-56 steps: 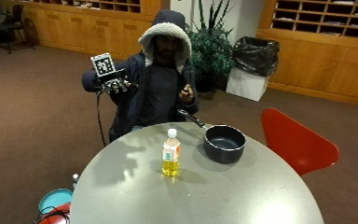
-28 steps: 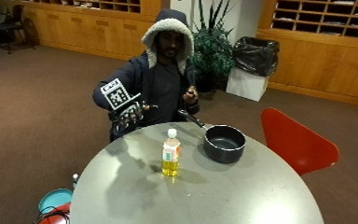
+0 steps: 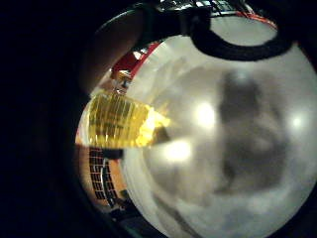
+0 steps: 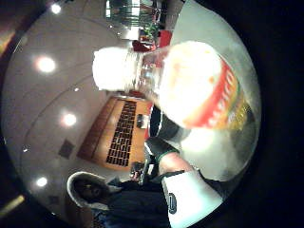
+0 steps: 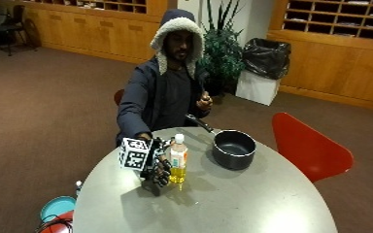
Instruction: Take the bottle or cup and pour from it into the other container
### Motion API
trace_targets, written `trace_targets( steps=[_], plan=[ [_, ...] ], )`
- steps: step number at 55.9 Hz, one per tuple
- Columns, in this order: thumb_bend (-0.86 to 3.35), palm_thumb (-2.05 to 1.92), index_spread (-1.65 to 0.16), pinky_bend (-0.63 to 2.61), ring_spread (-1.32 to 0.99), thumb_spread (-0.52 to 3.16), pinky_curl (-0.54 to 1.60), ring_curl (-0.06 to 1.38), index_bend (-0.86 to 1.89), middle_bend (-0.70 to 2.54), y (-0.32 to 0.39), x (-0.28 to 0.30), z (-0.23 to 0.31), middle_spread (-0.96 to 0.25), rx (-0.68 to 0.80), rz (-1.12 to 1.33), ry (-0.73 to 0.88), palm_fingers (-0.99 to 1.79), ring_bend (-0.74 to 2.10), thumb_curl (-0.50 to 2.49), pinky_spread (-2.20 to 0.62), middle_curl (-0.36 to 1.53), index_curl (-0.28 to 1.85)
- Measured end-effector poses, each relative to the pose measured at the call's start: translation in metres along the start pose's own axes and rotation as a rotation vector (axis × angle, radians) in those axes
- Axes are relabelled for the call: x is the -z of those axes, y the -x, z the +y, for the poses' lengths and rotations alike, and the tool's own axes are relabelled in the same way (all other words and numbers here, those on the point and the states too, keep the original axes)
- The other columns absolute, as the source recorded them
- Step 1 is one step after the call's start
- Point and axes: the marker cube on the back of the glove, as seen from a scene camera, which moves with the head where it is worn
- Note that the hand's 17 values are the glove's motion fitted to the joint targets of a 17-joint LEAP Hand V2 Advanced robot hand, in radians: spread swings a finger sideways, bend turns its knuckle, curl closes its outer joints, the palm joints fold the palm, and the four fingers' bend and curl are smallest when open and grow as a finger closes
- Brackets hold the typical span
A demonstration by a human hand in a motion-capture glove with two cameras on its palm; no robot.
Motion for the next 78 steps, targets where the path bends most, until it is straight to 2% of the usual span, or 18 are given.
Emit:
trace_targets(
  steps=[4, 9, 20, 28, 48, 56, 64, 78],
  plan=[
    [-0.01, 0.52, -0.27, 0.57, 0.19, 0.8, 0.35, 0.16, 0.13, 0.18, -0.004, -0.009, -0.009, 0.03, 0.045, -0.104, 0.025, 0.29, 0.26, 0.38, 0.35, 0.3, 0.28],
    [-0.02, 0.6, -0.26, 0.61, 0.17, 0.78, 0.36, 0.22, 0.11, 0.18, -0.005, -0.016, -0.022, 0.01, 0.081, -0.194, 0.047, 0.48, 0.41, 0.39, 0.33, 0.3, 0.26],
    [-0.01, 0.73, -0.26, 0.63, 0.13, 0.73, 0.37, 0.29, 0.09, 0.22, -0.01, -0.034, -0.034, -0.04, 0.076, -0.228, 0.034, 0.68, 0.57, 0.41, 0.32, 0.32, 0.22],
    [0.03, 0.94, -0.27, 0.46, 0.02, 0.68, 0.32, 0.32, 0.15, 0.31, -0.015, -0.04, -0.032, -0.12, 0.074, -0.236, 0.014, 1.05, 0.64, 0.47, 0.3, 0.36, 0.25],
    [-0.03, 1.03, -0.28, 0.37, -0.09, 0.59, 0.33, 0.37, 0.12, 0.3, -0.003, -0.037, -0.029, -0.21, 0.101, -0.24, 0.032, 1.13, 0.62, 0.53, 0.27, 0.41, 0.29],
    [-0.04, 1.02, -0.28, 0.35, -0.12, 0.58, 0.34, 0.37, 0.12, 0.3, 0.037, -0.027, -0.022, -0.23, 0.163, -0.241, 0.042, 1.13, 0.61, 0.55, 0.22, 0.42, 0.29],
    [-0.04, 1.0, -0.28, 0.34, -0.14, 0.58, 0.34, 0.38, 0.11, 0.29, 0.08, -0.019, -0.013, -0.24, 0.242, -0.124, 0.073, 1.13, 0.61, 0.56, 0.17, 0.42, 0.29],
    [-0.03, 0.98, -0.29, 0.33, -0.16, 0.59, 0.35, 0.38, 0.11, 0.28, 0.147, -0.039, -0.006, -0.25, 0.344, 0.375, 0.08, 1.12, 0.6, 0.57, 0.12, 0.43, 0.28]
  ],
)
